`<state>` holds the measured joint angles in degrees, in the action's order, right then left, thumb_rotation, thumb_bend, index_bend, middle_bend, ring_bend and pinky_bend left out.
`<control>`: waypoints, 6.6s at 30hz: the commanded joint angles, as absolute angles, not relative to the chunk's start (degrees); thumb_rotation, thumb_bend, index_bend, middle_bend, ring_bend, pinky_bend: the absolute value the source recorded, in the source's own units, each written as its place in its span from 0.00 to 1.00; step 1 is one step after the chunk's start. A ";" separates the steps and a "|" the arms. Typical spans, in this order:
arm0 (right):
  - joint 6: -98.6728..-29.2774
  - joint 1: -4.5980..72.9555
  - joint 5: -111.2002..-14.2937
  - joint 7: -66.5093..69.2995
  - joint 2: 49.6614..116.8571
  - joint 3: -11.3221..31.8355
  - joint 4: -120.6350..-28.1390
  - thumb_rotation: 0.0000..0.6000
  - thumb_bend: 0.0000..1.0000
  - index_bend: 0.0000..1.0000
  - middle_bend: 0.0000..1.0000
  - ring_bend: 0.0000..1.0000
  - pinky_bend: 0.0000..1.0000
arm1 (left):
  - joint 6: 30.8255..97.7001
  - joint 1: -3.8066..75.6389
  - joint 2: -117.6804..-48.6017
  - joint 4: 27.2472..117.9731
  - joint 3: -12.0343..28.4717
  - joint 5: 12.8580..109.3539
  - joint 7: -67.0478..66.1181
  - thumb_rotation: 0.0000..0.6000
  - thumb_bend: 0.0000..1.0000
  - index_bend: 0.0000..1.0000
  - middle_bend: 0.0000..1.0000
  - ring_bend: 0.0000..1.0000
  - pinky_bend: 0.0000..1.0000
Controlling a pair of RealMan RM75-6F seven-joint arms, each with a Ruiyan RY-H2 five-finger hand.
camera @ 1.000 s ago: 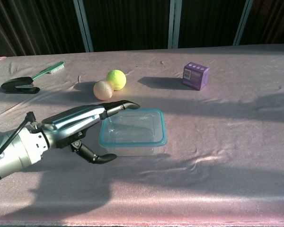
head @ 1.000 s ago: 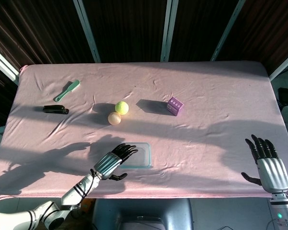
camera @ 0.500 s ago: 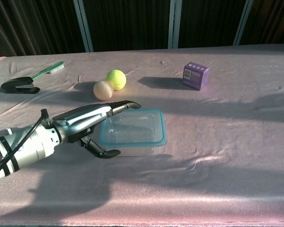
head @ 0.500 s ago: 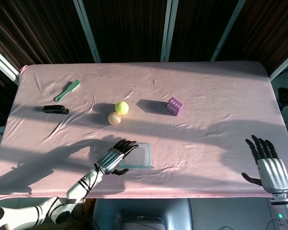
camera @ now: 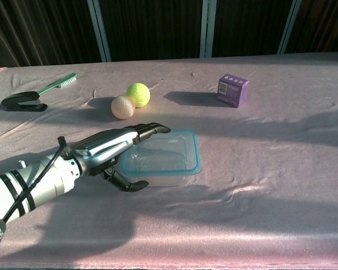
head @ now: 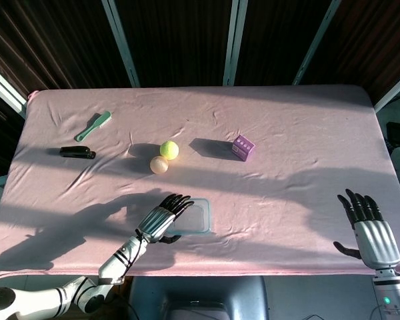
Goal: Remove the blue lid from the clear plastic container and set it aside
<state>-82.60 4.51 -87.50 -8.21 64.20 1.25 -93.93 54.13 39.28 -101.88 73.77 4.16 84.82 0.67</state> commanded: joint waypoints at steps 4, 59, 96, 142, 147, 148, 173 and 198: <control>-80.87 5.62 -87.97 -9.90 65.40 1.02 -93.27 1.00 0.19 0.00 0.00 0.00 0.00 | 56.64 39.00 -104.18 71.49 2.66 87.21 0.80 1.00 0.32 0.01 0.20 0.14 0.18; -75.43 31.36 -109.22 24.99 95.05 -7.18 -61.03 1.00 0.47 0.47 0.24 0.02 0.02 | 56.33 39.07 -106.98 74.55 2.94 83.89 -7.70 1.00 0.33 0.09 0.26 0.19 0.24; -71.18 35.16 -104.04 21.91 97.78 -6.18 -62.76 1.00 0.47 0.55 0.26 0.05 0.04 | 56.44 38.93 -105.75 75.51 2.67 83.44 -7.93 1.00 0.33 0.09 0.26 0.20 0.25; -70.00 37.20 -101.68 20.21 98.91 -5.07 -63.45 1.00 0.47 0.56 0.26 0.05 0.06 | 56.29 38.74 -104.73 76.39 1.99 83.51 -8.00 1.00 0.33 0.09 0.27 0.21 0.25; -70.10 37.24 -101.56 19.95 98.61 -5.02 -63.87 1.00 0.48 0.56 0.26 0.05 0.06 | 56.26 38.69 -104.78 76.33 1.79 83.62 -8.20 1.00 0.33 0.09 0.27 0.21 0.26; -70.12 37.28 -101.54 19.97 98.54 -4.99 -64.00 1.00 0.48 0.56 0.26 0.05 0.06 | 56.28 38.70 -104.81 76.27 1.77 83.67 -8.30 1.00 0.33 0.09 0.27 0.21 0.26; -70.85 37.02 -100.82 19.21 97.68 -4.53 -64.49 1.00 0.48 0.55 0.26 0.05 0.06 | 56.90 38.68 -104.98 74.81 1.19 84.99 -9.14 1.00 0.33 0.10 0.29 0.22 0.27; -71.03 37.86 -101.08 19.96 97.32 -3.92 -64.50 1.00 0.48 0.55 0.26 0.05 0.07 | 58.29 38.51 -104.31 74.45 0.32 87.38 -6.65 1.00 0.33 0.10 0.29 0.22 0.27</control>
